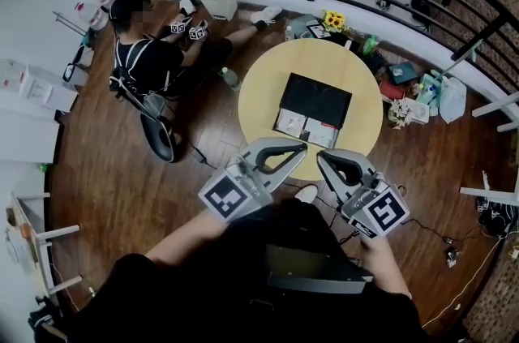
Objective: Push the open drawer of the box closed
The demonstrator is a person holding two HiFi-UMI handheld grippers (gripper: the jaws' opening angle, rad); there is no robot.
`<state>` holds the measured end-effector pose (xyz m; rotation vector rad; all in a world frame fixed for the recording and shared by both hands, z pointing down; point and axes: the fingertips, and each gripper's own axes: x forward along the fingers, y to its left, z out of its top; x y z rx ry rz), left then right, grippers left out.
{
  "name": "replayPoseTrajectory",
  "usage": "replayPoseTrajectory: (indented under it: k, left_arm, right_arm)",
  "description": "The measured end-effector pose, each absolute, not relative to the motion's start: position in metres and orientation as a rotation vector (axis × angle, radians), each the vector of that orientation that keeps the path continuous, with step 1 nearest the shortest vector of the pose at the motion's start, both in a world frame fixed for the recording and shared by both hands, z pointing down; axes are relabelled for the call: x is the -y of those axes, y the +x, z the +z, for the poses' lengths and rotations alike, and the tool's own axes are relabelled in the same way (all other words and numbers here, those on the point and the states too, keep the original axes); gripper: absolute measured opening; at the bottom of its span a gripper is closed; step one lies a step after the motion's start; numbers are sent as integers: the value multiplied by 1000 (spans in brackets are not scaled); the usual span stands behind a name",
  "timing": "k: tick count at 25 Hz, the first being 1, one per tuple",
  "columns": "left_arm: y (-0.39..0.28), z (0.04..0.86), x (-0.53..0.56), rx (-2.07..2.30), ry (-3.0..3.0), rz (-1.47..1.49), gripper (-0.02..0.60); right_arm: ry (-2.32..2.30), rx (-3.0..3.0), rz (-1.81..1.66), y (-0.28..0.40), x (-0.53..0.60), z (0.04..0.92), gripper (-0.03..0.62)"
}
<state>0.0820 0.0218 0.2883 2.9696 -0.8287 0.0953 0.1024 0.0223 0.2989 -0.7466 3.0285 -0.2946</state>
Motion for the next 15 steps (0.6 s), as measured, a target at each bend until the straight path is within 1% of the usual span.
replayPoseTrajectory:
  k: [6,15]
  left_arm:
    - [96,299,-6,857,2965,141,20]
    - [77,325,31,821,2949,152,20]
  right_arm:
    - [-727,-3037,-336,118,-6,314,6]
    - [-825,-3031,-453,95,29,350,6]
